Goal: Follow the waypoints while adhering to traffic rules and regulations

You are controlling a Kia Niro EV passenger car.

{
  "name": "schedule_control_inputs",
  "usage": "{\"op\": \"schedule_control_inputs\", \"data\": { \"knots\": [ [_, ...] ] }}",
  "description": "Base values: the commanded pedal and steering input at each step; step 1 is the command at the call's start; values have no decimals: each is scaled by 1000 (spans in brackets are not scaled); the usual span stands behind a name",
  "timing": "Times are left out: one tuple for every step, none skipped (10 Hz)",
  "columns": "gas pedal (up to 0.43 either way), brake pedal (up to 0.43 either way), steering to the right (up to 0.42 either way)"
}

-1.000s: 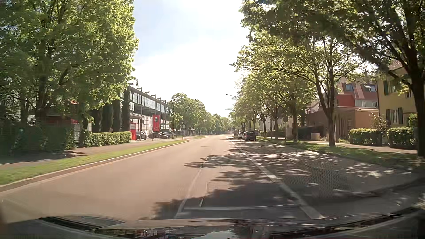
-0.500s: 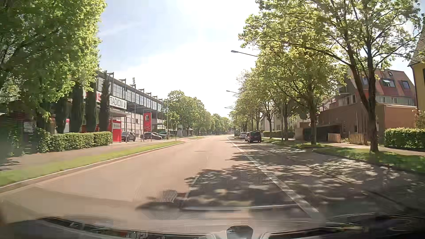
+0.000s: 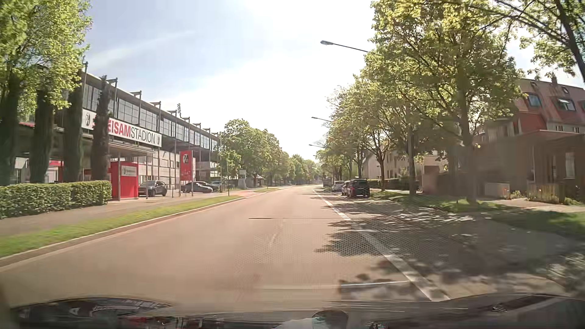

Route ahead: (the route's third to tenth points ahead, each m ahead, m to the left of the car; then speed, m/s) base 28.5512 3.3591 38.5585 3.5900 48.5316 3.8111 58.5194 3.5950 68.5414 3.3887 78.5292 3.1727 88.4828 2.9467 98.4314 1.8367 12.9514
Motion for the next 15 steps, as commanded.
{"op": "schedule_control_inputs", "data": {
  "knots": [
    [98,0,1],
    [98,0,1],
    [87,0,0],
    [87,0,0],
    [87,0,1],
    [87,0,0],
    [87,0,1],
    [87,0,0],
    [87,0,1],
    [87,0,0],
    [87,0,1],
    [87,0,1],
    [87,0,0],
    [87,0,0],
    [79,0,1]
  ]
}}
